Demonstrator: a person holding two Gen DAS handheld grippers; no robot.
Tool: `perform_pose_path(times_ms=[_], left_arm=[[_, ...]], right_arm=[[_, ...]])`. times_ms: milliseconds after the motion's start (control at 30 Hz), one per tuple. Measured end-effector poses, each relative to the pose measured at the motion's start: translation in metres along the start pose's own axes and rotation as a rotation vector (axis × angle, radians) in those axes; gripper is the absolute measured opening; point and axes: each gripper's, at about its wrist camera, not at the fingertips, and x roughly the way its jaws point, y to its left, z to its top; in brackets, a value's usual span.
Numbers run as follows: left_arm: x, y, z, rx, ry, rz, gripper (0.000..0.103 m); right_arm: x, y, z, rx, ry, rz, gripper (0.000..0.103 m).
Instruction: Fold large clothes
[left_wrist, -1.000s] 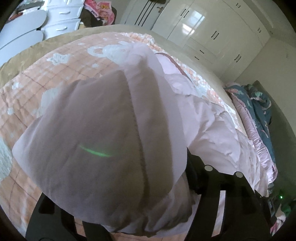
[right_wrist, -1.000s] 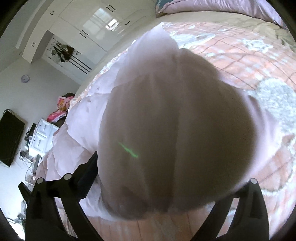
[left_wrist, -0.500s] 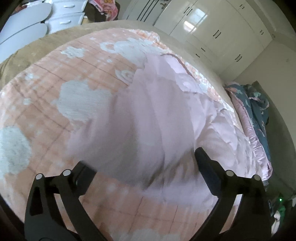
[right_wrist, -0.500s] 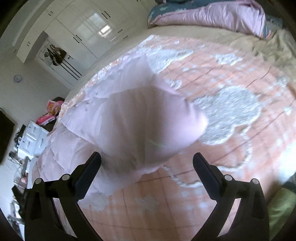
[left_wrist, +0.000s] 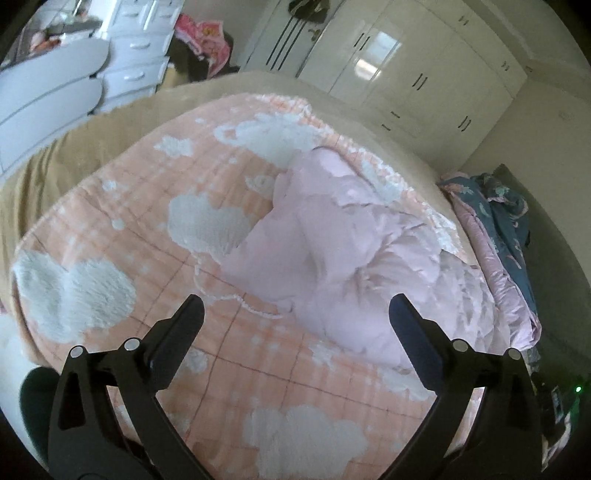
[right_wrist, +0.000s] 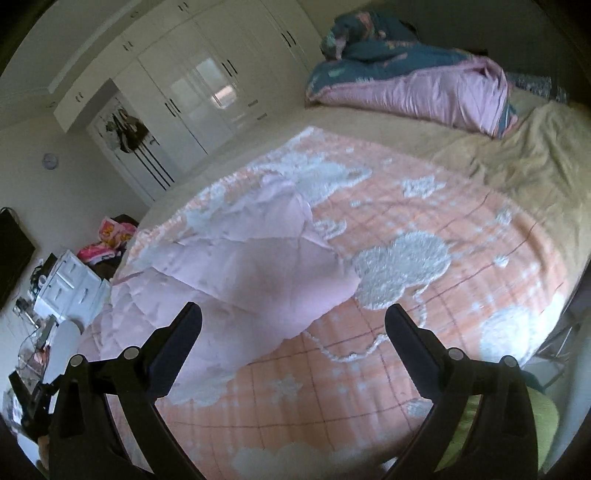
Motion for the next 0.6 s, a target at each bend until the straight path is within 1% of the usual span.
perform_pose_path(times_ms=[200,267,333,433,600], left_arm=[[-0.032,-0.023,-0.003,0.074,-0.064,0.011,0.094],[-0.041,-0.031,-0.007,0.098,-0.08,0.001,0.094],[-0.048,-0.043,-0.011,0.129,-0.091,-0.005,0.094],[-0.055,-0.06,-0.016,0.175,-0.102,-0.011,0.094],[-0.065,-0.085,-0.028,0.223,-0.109,-0.052,0.094]], right_arm=[[-0.035,0.023,0.001,-0.12,-0.067,0.009,0.099],[-0.045,0.033,0.0,-0.161,-0.081,0.014,0.099],[-0.055,0.045,-0.002,-0.214,-0.099,0.028,0.099],[-0.067,0.058,-0.004,-0.246,-0.116,0.054,0.099],[-0.086,0.079,-0.008,-0.312,-0.164,0.075,0.099]])
